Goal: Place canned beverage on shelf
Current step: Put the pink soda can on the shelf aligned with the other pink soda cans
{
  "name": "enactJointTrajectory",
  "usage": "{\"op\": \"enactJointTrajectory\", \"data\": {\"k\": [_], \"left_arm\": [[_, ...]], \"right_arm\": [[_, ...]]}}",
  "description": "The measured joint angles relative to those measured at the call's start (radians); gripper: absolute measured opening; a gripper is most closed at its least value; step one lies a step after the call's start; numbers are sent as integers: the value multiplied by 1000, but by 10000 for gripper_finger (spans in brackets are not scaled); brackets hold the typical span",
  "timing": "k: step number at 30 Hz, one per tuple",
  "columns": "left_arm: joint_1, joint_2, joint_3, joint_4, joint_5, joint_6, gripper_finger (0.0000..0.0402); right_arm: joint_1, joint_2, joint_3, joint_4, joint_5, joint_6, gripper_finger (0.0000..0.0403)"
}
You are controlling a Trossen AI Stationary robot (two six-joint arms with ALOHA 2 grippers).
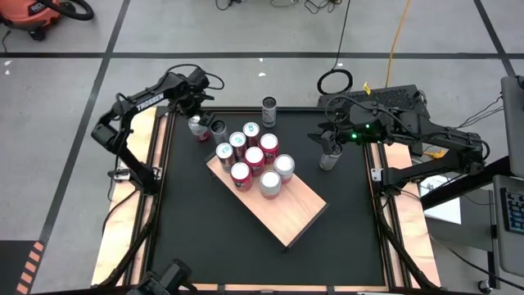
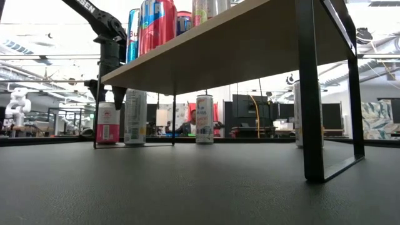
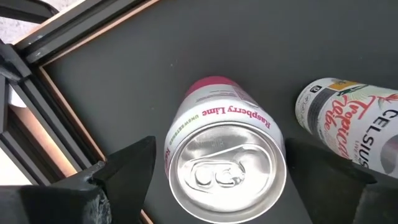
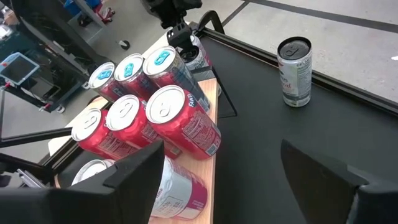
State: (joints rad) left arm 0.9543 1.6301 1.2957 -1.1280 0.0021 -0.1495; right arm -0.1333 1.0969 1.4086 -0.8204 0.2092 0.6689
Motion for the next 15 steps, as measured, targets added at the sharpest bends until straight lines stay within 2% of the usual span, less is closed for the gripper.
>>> {"op": "enactJointTrajectory", "data": {"k": [12,15], "left_arm": [[0,30,0,-6,9,0,344],[0,30,0,-15,8,-2,332]], "right_arm": [[0,0,0,0,0,0,297],[0,0,0,0,0,0,297]]}}
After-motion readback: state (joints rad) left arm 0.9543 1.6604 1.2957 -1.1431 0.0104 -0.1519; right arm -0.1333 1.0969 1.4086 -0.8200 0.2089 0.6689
